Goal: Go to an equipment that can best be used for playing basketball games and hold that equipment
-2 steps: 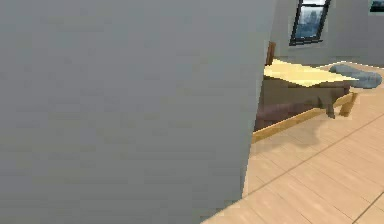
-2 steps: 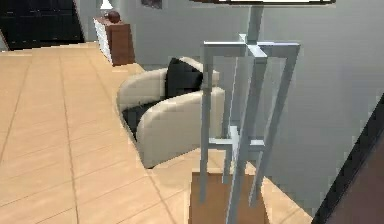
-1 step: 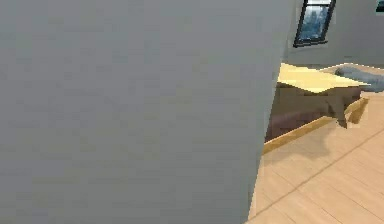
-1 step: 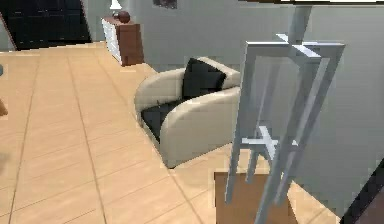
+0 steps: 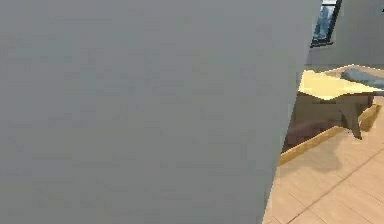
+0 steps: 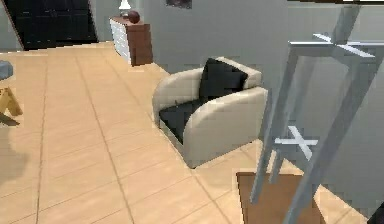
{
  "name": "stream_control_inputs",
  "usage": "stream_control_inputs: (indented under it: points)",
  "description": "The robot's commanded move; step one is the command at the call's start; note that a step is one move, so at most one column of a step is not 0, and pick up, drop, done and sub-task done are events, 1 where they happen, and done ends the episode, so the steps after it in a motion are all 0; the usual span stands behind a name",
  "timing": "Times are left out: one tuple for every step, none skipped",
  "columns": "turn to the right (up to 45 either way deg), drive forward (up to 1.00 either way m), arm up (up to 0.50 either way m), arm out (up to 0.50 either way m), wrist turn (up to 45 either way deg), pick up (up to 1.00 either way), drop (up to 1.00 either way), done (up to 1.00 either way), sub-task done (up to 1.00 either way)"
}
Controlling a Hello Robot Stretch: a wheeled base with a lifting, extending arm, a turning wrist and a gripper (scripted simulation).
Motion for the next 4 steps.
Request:
stream_control_inputs:
  points:
    - [45.0,0.0,0.0,0.0,0.0,0.0,0.0,0.0,0.0]
    - [45.0,0.0,0.0,0.0,0.0,0.0,0.0,0.0,0.0]
    - [45.0,0.0,0.0,0.0,0.0,0.0,0.0,0.0,0.0]
    - [9.0,0.0,0.0,0.0,0.0,0.0,0.0,0.0,0.0]
